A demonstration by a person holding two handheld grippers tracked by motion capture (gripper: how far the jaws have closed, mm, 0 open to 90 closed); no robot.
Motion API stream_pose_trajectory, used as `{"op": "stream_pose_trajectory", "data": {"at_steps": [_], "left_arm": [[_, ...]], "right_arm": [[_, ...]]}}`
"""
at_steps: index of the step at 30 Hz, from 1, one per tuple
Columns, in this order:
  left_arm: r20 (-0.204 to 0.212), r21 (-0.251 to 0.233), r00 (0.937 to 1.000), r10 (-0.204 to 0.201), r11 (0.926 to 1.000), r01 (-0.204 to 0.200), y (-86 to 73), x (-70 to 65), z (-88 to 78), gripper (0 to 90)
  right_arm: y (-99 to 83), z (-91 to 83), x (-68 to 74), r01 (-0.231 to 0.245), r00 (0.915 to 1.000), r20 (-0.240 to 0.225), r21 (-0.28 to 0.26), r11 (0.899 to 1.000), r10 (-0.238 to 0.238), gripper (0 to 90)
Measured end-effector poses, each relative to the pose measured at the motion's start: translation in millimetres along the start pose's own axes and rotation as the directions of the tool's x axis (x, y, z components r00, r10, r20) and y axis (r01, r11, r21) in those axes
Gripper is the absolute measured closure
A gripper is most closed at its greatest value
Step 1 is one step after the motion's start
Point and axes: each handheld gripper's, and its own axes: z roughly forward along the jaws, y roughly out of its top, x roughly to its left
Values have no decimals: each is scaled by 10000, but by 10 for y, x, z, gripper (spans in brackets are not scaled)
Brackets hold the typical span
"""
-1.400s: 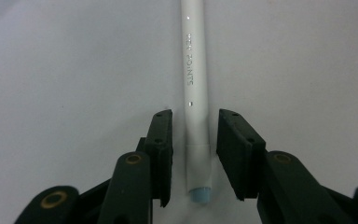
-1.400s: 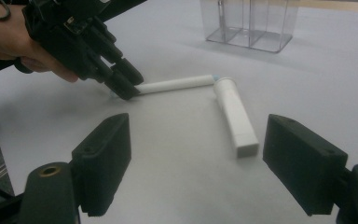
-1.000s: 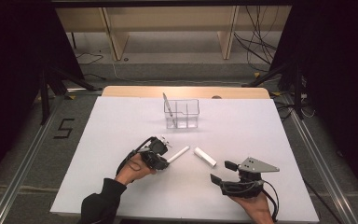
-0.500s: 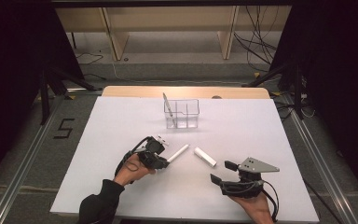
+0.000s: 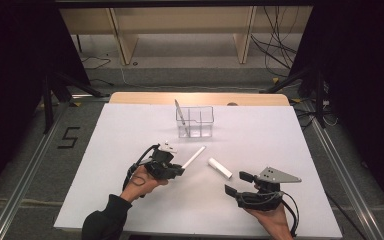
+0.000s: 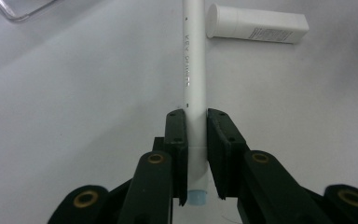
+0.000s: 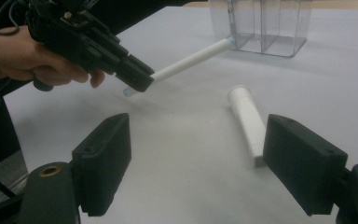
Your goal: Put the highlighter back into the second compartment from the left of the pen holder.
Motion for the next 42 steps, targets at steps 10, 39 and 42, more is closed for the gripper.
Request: {"op": "stream_pose_trajectory", "data": {"at_steps": [10, 39, 42], "left_arm": [[116, -727, 9999, 30, 9973, -21, -27, -105, -46, 785], [698, -2358, 9965, 465, 9714, -288, -107, -330, -155, 784], [778, -2454, 9956, 521, 9689, -315, -121, -348, -153, 784]], "right_arm": [[52, 100, 12, -498, 9972, -560, -17, 9988, 496, 253], [335, 594, -40, -1989, 9690, -1528, -166, 9799, 1941, 372], [362, 632, -34, -1971, 9694, -1526, -183, 9802, 1921, 393]]}}
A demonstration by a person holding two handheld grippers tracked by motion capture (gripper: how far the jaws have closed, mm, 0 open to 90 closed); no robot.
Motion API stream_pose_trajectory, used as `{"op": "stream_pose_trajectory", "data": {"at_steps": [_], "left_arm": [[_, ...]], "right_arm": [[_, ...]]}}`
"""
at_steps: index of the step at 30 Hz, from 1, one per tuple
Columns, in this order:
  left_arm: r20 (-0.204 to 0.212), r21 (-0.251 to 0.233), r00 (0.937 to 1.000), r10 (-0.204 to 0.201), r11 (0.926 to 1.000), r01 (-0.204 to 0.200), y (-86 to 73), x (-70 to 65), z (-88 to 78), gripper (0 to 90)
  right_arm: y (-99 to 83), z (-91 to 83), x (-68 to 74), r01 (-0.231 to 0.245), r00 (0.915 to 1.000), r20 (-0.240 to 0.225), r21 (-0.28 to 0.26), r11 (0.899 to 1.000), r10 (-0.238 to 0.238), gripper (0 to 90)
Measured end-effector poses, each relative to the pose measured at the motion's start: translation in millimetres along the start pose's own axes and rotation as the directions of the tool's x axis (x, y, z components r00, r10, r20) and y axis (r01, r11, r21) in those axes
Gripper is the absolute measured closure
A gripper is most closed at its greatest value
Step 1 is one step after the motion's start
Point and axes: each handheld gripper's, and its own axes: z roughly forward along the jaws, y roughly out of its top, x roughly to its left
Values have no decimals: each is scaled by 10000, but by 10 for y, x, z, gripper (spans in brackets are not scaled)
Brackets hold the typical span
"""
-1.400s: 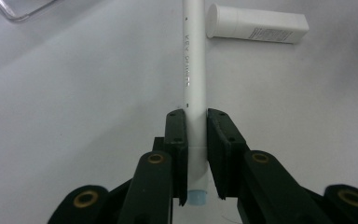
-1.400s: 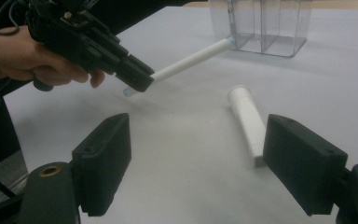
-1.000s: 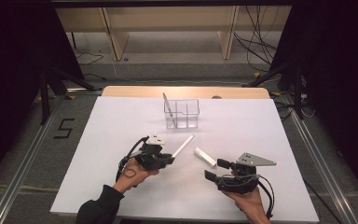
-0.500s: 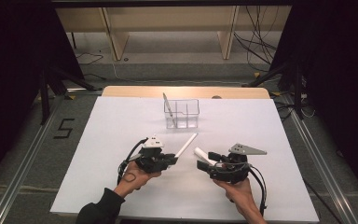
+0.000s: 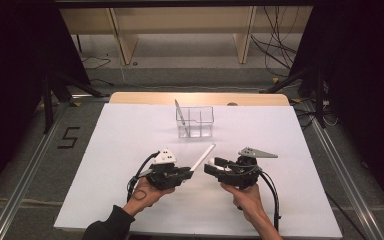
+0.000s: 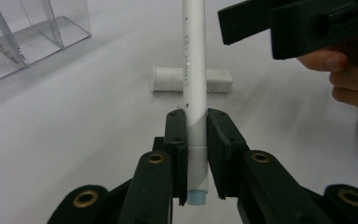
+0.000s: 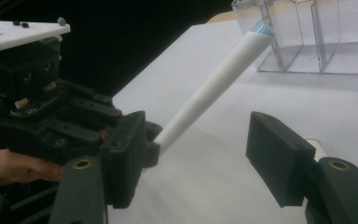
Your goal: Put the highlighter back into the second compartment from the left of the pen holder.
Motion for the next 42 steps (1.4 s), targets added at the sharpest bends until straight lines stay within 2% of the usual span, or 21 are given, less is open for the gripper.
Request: {"op": "stream_pose_trajectory", "data": {"at_steps": [9, 17, 25, 36, 42], "left_arm": [[118, -234, 9998, 188, 9996, -186, -40, -20, 4, 785], [201, -315, 9993, 313, 9990, -306, -55, -35, 4, 784], [269, -431, 9988, 407, 9983, -396, -67, -52, -1, 784], [329, -653, 9978, 579, 9963, -557, -77, -81, -10, 784], [419, -843, 9969, 665, 9945, -628, -95, -83, -7, 781]], "right_arm": [[10, 107, -43, -583, 9981, -203, -13, 9983, 583, 470], [1, 169, -50, -808, 9959, -406, -89, 9967, 804, 540], [1, 197, -56, -1227, 9895, -790, -132, 9924, 1213, 613], [0, 205, -56, -1462, 9836, -1101, -217, 9890, 1430, 704], [9, 194, -54, -1941, 9698, -1553, -257, 9806, 1879, 765]]}}
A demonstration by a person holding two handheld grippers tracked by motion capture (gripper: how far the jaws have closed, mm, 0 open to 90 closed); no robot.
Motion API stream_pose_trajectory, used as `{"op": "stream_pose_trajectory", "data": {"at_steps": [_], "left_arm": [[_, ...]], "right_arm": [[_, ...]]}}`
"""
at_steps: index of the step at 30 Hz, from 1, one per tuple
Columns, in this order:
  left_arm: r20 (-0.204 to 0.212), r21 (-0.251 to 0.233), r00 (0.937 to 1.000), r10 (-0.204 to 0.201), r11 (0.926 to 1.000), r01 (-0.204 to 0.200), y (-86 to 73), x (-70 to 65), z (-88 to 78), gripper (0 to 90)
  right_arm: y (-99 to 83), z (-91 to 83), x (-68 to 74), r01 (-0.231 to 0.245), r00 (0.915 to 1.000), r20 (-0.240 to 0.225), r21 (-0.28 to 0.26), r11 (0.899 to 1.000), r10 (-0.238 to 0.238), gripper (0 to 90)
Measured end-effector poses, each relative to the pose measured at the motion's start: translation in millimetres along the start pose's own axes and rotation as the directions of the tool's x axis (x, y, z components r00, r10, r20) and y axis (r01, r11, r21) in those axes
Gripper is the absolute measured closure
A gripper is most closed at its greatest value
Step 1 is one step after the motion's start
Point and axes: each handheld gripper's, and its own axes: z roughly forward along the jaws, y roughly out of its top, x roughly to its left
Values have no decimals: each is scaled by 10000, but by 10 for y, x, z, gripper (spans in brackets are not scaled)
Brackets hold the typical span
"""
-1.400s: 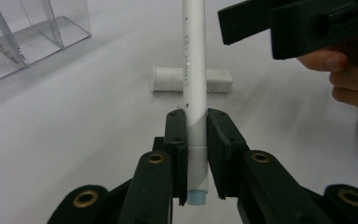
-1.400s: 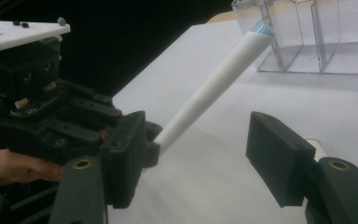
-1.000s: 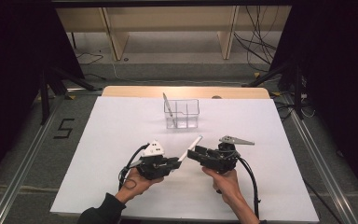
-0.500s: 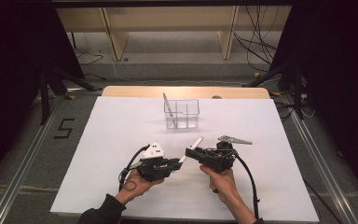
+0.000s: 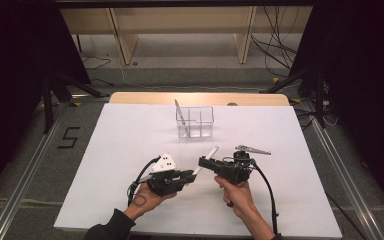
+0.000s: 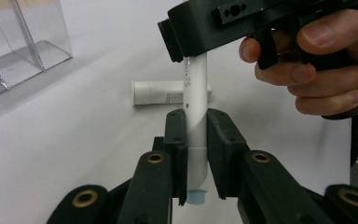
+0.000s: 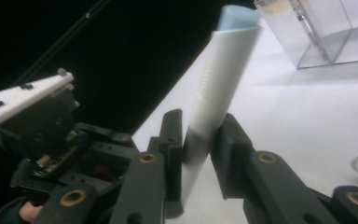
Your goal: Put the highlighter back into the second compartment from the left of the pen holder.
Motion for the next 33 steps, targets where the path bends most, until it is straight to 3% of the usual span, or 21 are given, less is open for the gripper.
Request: {"op": "stream_pose_trajectory", "data": {"at_steps": [4, 9, 15, 20, 25, 30, 33], "left_arm": [[92, -133, 9999, -87, 9999, 88, -5, -15, 3, 762], [233, 100, 9997, 20, 9999, -23, -8, -43, 24, 504], [50, 166, 9999, -105, 9998, 105, -9, -6, -11, 360], [-106, -66, 9998, -171, 9998, 170, -33, 57, -97, 325], [-402, 63, 9990, -189, 9998, 192, -86, 106, -137, 291], [-607, 249, 9982, -24, 9997, 39, -153, 123, -154, 261], [-671, 112, 9974, -273, 9995, 281, -189, 156, -186, 256]], "right_arm": [[2, -4, 44, 73, 9998, -181, -112, 9999, -75, 786], [34, -31, 125, 708, 9975, -15, -193, 9973, -709, 788], [85, -69, 198, 1483, 9882, 434, -280, 9885, -1470, 788], [137, -104, 212, 1796, 9819, 670, -356, 9831, -1770, 788], [213, -129, 222, 2103, 9742, 944, -480, 9765, -2051, 787], [302, -125, 246, 2561, 9592, 1350, -424, 9657, -2484, 787], [361, -121, 244, 2736, 9513, 1586, -398, 9610, -2643, 787]]}}
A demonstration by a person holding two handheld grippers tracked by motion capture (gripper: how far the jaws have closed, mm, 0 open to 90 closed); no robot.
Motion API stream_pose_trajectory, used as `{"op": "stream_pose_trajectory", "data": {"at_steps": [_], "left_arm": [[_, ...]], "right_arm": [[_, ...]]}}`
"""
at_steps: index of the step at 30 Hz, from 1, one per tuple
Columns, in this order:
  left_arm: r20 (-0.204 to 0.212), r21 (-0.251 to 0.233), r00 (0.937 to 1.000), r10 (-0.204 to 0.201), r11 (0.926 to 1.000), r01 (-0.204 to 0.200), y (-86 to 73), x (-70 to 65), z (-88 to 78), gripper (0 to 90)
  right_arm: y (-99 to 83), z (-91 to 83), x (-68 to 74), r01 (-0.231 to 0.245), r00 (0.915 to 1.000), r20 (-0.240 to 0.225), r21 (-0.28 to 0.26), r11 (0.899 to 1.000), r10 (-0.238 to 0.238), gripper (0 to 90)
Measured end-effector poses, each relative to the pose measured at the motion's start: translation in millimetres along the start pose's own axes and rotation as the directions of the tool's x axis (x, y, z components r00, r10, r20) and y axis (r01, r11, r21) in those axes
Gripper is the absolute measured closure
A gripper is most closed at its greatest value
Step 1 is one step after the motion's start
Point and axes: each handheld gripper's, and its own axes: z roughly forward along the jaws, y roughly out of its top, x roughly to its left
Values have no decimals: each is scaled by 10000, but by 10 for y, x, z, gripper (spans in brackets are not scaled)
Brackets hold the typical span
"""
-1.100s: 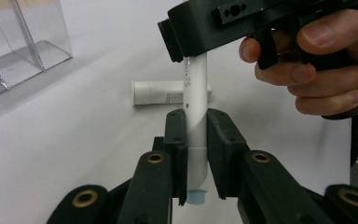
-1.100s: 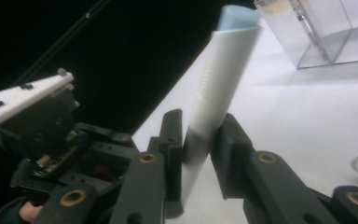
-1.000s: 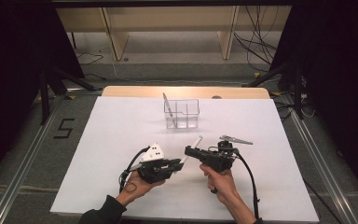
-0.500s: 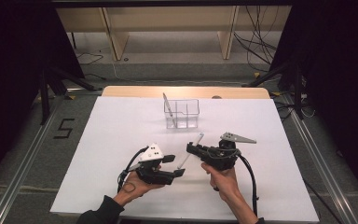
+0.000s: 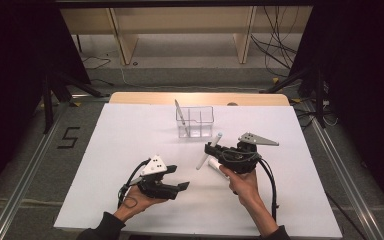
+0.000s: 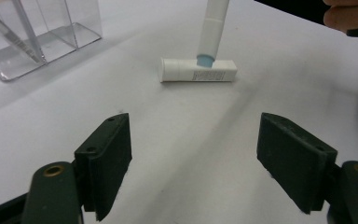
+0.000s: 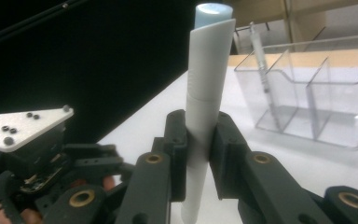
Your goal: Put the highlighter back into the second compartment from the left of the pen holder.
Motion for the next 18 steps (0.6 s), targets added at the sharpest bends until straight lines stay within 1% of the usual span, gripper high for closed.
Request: {"op": "stream_pose_trajectory", "data": {"at_steps": [2, 7, 9, 13, 16, 18], "left_arm": [[-112, -154, 9999, -131, 9998, 129, -22, 30, -30, 249], [-304, -300, 9989, -352, 9990, 342, -77, 100, -103, 244], [-392, -305, 9985, -391, 9988, 379, -95, 115, -123, 242], [-493, -355, 9977, -466, 9984, 449, -122, 136, -159, 230], [-686, -422, 9970, -369, 9985, 341, -136, 149, -188, 220], [-793, -493, 9961, -398, 9981, 360, -147, 159, -203, 207]], "right_arm": [[39, 5, -18, 41, 9999, 97, -19, 10000, -41, 787], [159, 35, -57, 284, 9985, 467, -51, 9996, -281, 787], [210, 60, -72, 471, 9970, 621, -73, 9989, -465, 787], [324, 109, -97, 639, 9946, 823, -84, 9979, -630, 787], [402, 157, -126, 721, 9929, 955, -51, 9974, -713, 786], [447, 191, -147, 667, 9926, 1023, -34, 9978, -660, 786]]}}
